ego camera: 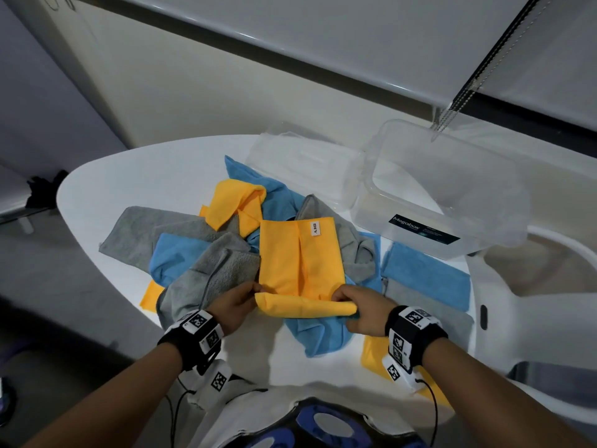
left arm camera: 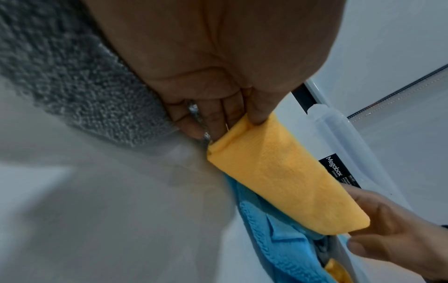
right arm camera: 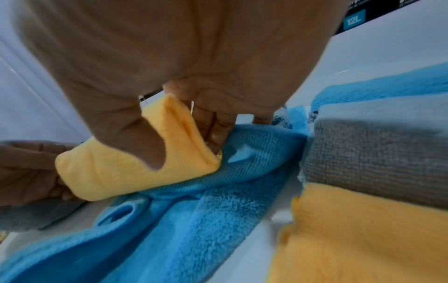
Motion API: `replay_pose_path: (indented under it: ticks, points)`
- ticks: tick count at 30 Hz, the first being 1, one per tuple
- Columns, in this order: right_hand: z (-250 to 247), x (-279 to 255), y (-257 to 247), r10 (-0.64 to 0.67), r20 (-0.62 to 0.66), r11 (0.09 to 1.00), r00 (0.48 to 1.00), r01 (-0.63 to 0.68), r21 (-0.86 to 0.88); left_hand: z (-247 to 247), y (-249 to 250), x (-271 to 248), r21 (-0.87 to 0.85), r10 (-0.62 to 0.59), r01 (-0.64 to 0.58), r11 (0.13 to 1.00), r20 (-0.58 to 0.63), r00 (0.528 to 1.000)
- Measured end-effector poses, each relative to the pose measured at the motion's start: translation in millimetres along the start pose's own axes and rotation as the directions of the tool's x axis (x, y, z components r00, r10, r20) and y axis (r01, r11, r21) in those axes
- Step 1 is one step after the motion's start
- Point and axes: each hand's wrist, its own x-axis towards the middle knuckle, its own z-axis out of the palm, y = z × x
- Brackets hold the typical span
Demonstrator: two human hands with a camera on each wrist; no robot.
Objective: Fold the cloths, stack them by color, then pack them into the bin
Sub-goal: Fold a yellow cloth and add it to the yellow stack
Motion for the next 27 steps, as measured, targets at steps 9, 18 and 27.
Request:
replay_pose_path:
  ticks: [9, 18, 27]
  points:
    - [-8.0, 4.2, -2.8, 0.085, -0.279, 0.987, 0.956, -0.042, 0.155, 2.8, 7.1, 15.4, -0.214, -0.192, 0.164, 0.963, -0.119, 0.974]
    - [-8.3, 39.3, 5.8, 0.233, -0.306, 0.968, 0.923, -0.191, 0.160, 6.9, 4.9, 43.4, -0.345, -0.403, 0.312, 0.885, -0.236, 0.884]
    - [-3.3, 41.0, 4.3, 0.307, -0.290, 0.940, 0.907, -0.241, 0.242, -2.3, 15.3, 31.6, 0.068, -0.145, 0.156, 0.985, -0.141, 0.979]
